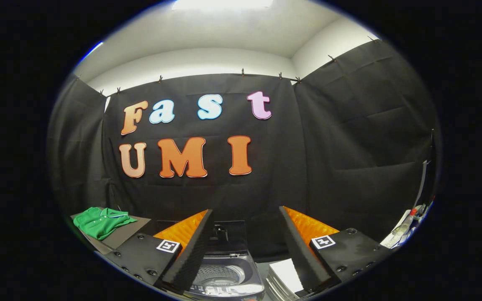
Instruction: Put the clothes into the washing machine and then close the washing machine lid.
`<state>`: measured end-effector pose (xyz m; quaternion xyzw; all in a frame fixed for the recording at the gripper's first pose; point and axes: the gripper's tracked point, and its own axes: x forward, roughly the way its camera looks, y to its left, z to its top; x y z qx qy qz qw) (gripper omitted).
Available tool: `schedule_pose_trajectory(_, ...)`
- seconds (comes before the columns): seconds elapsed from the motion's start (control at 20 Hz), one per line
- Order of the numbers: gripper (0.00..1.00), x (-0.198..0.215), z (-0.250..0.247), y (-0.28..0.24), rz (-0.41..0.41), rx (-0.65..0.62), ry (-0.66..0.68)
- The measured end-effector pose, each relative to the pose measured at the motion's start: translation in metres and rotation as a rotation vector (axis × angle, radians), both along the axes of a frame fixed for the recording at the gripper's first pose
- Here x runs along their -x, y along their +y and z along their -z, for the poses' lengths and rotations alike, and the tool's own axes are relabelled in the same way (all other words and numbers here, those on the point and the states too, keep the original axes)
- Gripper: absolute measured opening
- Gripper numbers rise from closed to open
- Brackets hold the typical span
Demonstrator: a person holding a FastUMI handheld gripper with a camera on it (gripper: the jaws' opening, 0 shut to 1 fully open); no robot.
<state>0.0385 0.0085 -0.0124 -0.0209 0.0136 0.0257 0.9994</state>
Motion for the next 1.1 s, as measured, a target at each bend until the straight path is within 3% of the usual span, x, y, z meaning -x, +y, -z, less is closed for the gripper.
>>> schedule_pose_trajectory(0.95,0.98,-0.020,0.022,-0.031,-0.036,0.025,0.049)
schedule_pose_trajectory(1.1,0.98,-0.016,0.026,-0.029,-0.011,0.024,0.066)
